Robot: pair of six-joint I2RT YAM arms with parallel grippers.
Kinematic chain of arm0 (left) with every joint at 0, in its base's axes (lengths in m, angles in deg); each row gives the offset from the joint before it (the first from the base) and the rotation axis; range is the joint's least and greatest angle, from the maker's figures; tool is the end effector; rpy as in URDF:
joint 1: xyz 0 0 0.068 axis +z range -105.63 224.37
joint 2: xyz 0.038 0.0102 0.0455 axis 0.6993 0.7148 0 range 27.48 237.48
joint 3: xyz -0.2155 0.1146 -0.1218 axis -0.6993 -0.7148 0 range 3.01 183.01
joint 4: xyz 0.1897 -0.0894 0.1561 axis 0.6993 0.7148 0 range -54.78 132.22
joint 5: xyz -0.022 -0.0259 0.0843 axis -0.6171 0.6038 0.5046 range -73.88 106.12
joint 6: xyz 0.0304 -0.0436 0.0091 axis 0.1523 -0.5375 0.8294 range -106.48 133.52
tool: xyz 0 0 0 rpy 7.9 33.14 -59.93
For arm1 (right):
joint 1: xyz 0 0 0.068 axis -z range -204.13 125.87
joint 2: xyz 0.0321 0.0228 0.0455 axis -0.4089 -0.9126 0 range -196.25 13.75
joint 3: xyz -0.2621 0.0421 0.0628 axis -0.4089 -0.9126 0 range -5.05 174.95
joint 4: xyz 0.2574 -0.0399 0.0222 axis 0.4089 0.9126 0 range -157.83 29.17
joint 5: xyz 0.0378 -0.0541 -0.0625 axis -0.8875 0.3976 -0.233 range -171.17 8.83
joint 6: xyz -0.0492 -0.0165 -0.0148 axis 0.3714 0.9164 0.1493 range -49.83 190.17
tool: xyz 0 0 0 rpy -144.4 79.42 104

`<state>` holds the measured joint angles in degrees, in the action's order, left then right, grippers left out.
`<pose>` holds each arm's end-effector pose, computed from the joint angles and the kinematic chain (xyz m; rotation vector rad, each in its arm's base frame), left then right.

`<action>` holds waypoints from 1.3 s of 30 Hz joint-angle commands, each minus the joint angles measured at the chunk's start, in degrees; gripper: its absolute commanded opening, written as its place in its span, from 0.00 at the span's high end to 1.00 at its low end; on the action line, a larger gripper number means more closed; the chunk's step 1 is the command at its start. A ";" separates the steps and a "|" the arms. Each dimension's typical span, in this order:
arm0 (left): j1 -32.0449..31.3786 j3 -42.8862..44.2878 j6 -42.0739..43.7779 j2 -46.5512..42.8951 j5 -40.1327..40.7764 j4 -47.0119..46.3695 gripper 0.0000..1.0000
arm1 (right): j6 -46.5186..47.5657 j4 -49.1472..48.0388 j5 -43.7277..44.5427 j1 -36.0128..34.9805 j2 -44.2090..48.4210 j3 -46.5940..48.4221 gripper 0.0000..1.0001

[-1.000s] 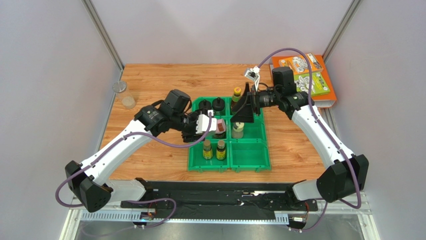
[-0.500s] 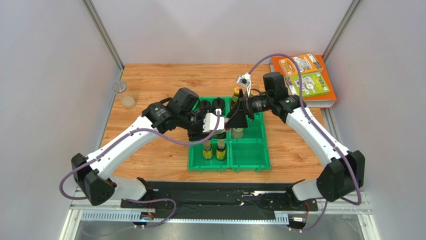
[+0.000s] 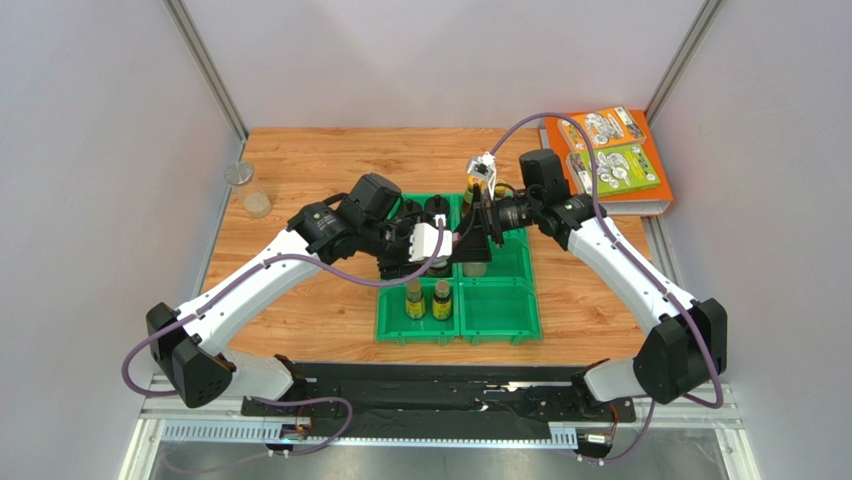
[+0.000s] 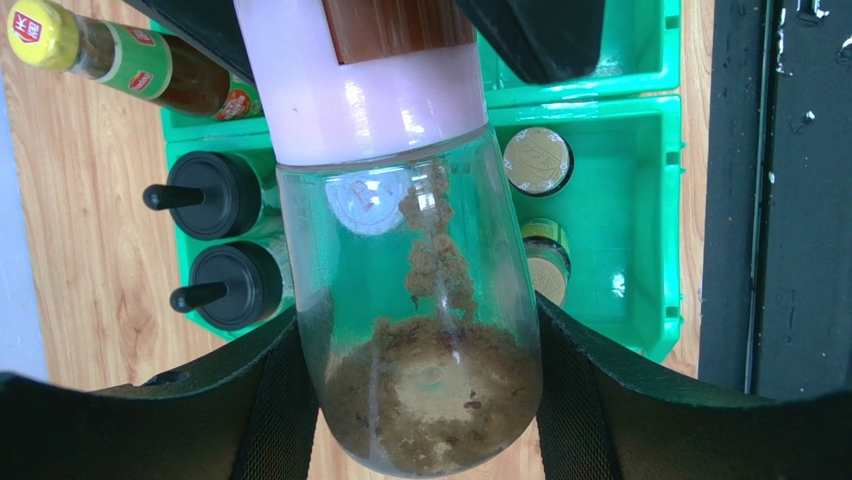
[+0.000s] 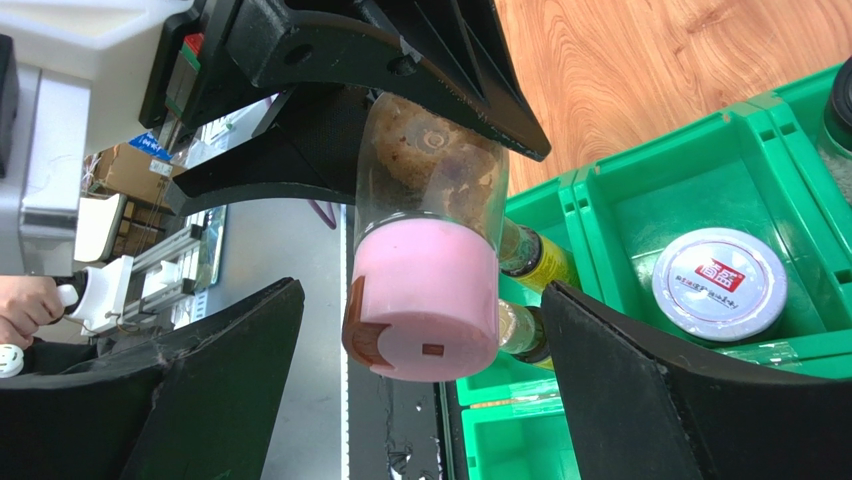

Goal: Organize the condiment bottles
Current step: Place the bottle in the storage box.

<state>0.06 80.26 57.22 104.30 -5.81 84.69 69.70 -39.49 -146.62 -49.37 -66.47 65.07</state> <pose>0.1871 -0.2013 0.3515 1.7854 1.5994 -0.4680 0.2542 0.1557 0.3345 -1.0686 1.8788 1.5149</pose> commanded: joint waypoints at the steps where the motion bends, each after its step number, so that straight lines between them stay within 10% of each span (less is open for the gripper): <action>1: -0.69 2.37 -1.25 0.09 -0.74 -2.01 1.00 | -0.41 -2.59 0.06 -0.87 -0.46 0.45 0.04; 11: -1.04 2.03 -1.34 0.18 -0.57 -2.19 1.00 | -0.67 -2.50 0.32 -1.92 -1.95 1.50 0.18; 18: -1.12 1.76 -1.51 0.35 -0.57 -2.45 1.00 | -0.15 -2.32 0.94 -1.84 -1.16 1.15 0.76; 23: -1.13 1.67 -1.43 0.44 -0.83 -2.36 1.00 | 0.20 -1.88 0.76 -1.84 -1.25 1.68 0.80; 25: -1.21 1.58 -1.25 0.70 -0.57 -2.28 1.00 | 0.29 -1.62 0.85 -1.92 -1.34 1.85 0.96; 30: -1.21 1.24 -1.43 1.23 -0.21 -2.19 0.80 | 0.21 -0.83 1.20 -2.10 -1.16 2.21 1.00; 35: -1.30 0.97 -0.99 1.41 0.13 -2.36 0.18 | 2.05 -0.13 2.26 -2.10 -0.46 2.21 1.00; 39: -1.21 0.71 -1.08 0.97 0.75 -2.80 0.09 | 2.40 0.14 3.22 -2.10 -0.20 2.03 1.00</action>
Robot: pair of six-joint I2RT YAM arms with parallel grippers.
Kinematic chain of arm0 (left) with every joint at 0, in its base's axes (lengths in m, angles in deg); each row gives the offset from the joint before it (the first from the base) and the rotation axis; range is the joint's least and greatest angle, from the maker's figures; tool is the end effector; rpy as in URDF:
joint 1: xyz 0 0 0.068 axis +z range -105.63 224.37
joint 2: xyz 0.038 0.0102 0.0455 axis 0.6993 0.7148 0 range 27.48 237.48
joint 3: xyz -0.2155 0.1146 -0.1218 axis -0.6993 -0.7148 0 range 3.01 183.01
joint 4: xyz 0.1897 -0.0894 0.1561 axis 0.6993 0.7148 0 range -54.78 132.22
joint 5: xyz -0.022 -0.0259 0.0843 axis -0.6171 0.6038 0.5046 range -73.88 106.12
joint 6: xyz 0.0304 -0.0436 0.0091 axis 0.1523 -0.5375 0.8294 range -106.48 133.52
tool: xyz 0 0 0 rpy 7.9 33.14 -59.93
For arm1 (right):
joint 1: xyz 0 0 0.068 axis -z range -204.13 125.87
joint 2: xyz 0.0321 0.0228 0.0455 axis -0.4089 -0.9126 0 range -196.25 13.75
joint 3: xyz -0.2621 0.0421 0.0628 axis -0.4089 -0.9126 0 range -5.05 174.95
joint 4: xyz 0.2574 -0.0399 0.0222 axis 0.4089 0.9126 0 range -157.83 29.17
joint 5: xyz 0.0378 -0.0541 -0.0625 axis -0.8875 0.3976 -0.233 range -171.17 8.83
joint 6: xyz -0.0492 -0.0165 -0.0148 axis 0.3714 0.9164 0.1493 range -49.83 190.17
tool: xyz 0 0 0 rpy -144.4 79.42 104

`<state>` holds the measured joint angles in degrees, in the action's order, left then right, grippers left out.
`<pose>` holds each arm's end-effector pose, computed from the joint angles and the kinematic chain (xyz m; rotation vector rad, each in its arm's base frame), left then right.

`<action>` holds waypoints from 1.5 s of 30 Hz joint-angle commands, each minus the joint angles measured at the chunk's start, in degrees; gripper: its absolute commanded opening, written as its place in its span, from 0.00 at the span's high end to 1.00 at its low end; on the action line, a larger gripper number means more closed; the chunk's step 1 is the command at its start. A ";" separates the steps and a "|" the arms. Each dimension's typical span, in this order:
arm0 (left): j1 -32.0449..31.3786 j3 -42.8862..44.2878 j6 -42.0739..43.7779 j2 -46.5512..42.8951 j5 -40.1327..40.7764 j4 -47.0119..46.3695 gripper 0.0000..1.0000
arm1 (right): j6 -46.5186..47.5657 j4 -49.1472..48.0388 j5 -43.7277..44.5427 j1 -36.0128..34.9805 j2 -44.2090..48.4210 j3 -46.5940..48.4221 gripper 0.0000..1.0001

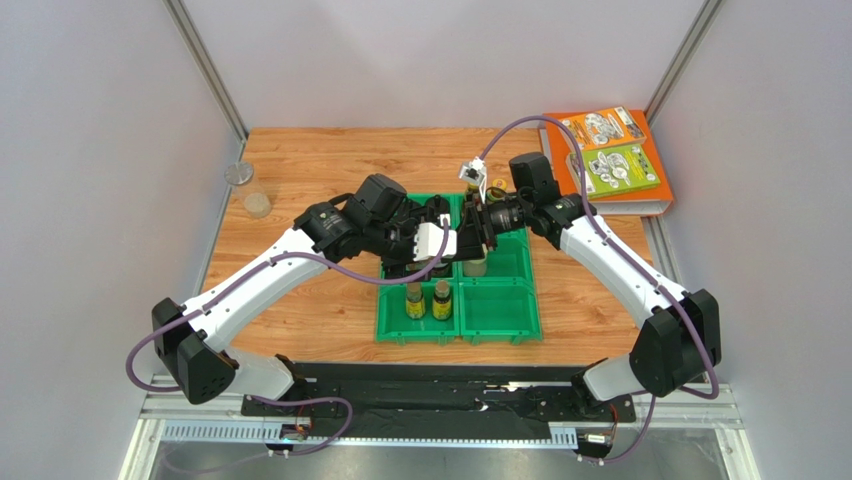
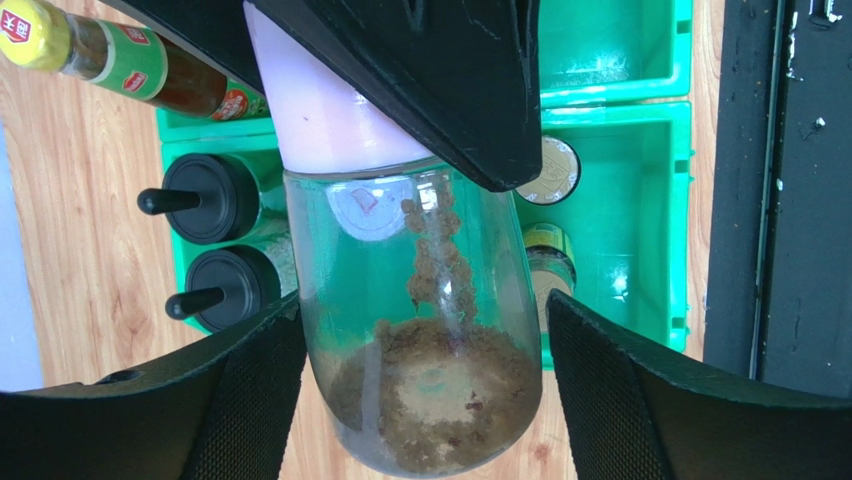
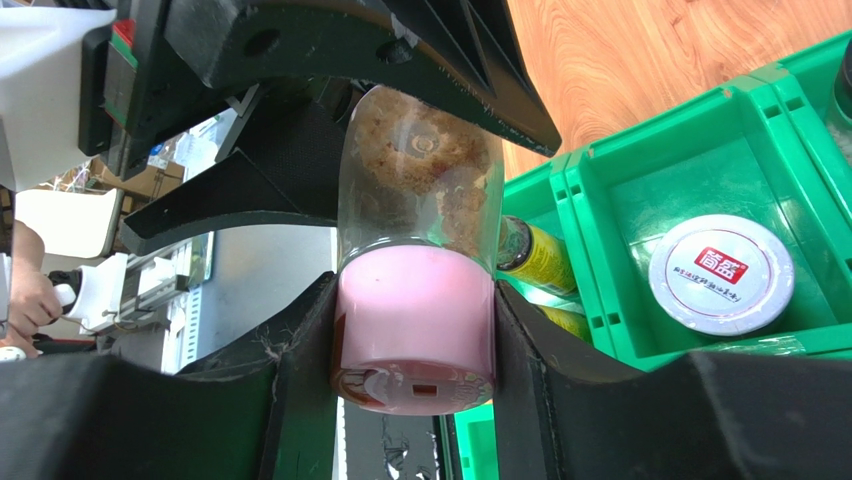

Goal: Organize the condiment bottles
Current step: Place the bottle in the storage box.

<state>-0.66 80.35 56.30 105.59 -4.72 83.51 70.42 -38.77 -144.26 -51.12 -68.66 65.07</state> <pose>0.1901 -0.2083 0.3475 1.7812 1.6132 -0.4584 0.2572 0.1667 0.3221 -1.0786 1.9355 1.4981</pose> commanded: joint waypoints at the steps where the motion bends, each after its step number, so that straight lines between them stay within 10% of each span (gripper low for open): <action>1: -0.49 0.44 -0.16 -0.84 -0.08 -1.88 0.07 | 1.77 -0.50 1.04 -0.35 1.99 2.12 1.00; 10: 2.49 -0.96 -1.39 -6.64 1.16 -3.38 0.01 | 5.89 4.42 7.36 -0.26 3.83 4.31 1.00; 28: 40.01 -9.74 -19.58 -18.34 -2.98 -13.39 0.01 | 31.91 40.97 51.38 -0.26 6.56 22.33 1.00; 45: 43.37 -17.84 -23.89 -24.67 -3.68 -18.76 0.00 | 42.38 43.72 58.96 0.00 -1.17 11.44 1.00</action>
<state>42.31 62.73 34.25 82.24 -6.53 67.60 110.68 7.76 -86.21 -51.09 -68.29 78.36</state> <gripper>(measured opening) 0.993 0.477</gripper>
